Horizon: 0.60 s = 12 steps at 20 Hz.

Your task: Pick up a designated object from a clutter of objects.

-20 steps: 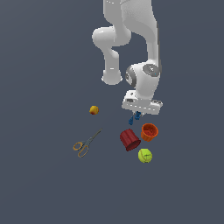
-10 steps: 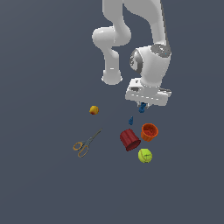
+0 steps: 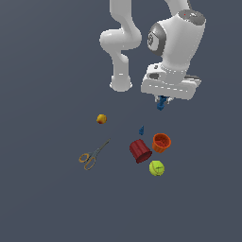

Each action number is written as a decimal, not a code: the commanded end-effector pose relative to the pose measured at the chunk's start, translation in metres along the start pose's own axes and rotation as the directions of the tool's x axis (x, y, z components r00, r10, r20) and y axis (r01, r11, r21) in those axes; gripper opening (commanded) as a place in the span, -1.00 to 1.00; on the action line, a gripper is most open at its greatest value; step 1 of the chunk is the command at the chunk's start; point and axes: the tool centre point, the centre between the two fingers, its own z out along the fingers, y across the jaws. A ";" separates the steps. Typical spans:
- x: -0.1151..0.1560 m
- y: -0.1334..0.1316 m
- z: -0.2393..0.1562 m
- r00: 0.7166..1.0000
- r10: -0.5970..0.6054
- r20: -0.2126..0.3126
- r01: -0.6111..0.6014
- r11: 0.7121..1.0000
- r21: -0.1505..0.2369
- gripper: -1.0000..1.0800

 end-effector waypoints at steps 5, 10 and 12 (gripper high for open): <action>0.001 -0.009 -0.062 1.000 0.000 0.001 0.000 1.000 0.000 -1.00; 0.003 -0.017 -0.107 1.000 0.000 0.000 0.000 1.000 -0.001 -1.00; 0.004 -0.020 -0.122 1.000 0.001 0.000 -0.001 1.000 -0.001 -1.00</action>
